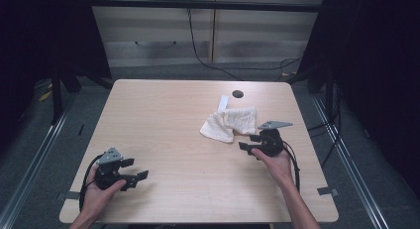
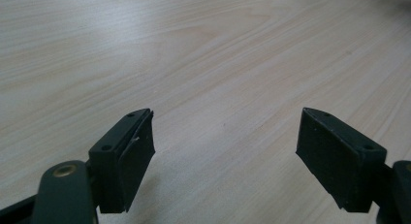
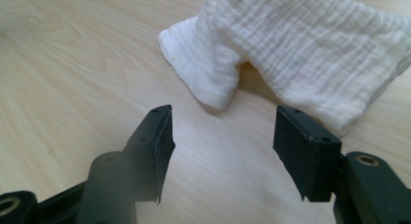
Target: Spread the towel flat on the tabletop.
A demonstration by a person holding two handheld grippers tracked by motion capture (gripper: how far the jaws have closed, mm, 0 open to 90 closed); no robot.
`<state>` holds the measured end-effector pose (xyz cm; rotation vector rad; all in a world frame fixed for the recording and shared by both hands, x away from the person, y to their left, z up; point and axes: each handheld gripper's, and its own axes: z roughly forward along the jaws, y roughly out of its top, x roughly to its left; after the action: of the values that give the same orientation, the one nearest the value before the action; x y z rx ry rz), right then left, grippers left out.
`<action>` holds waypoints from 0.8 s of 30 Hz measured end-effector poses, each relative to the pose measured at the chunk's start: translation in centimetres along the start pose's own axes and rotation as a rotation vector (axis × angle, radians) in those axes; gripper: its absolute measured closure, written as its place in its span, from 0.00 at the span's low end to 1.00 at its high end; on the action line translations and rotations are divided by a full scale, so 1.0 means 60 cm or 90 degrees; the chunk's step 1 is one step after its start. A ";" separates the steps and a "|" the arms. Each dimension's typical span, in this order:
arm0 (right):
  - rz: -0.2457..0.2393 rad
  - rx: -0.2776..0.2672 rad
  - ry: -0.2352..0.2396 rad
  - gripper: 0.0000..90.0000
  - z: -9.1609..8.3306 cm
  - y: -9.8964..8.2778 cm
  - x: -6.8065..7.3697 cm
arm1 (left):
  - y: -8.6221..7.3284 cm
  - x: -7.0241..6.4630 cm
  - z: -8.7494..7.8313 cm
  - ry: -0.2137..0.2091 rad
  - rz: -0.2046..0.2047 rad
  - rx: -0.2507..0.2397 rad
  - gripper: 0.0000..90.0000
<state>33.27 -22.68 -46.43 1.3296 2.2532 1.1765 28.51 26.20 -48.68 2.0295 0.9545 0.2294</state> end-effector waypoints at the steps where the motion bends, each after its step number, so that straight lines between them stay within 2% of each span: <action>1: 0.000 0.000 0.000 0.44 0.000 0.000 0.000 | 0.000 0.000 0.000 0.000 0.000 0.000 0.23; 8: -0.010 0.012 -0.001 0.42 0.028 0.036 -0.016 | 0.000 0.002 0.000 -0.001 -0.001 0.000 0.23; 16: -0.015 0.022 -0.005 0.40 0.046 0.076 -0.038 | 0.001 0.001 0.000 -0.007 0.001 -0.004 0.22; 18: -0.014 0.029 -0.010 0.41 0.065 0.082 -0.049 | 0.001 0.002 -0.001 -0.007 -0.002 -0.006 0.22; 24: -0.003 0.044 -0.012 0.41 0.090 0.092 -0.061 | 0.000 0.002 0.000 -0.007 0.003 -0.003 0.22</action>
<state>41.73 -21.61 -46.26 1.3530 2.3022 1.0898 28.59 26.26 -48.68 2.0273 0.9428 0.2224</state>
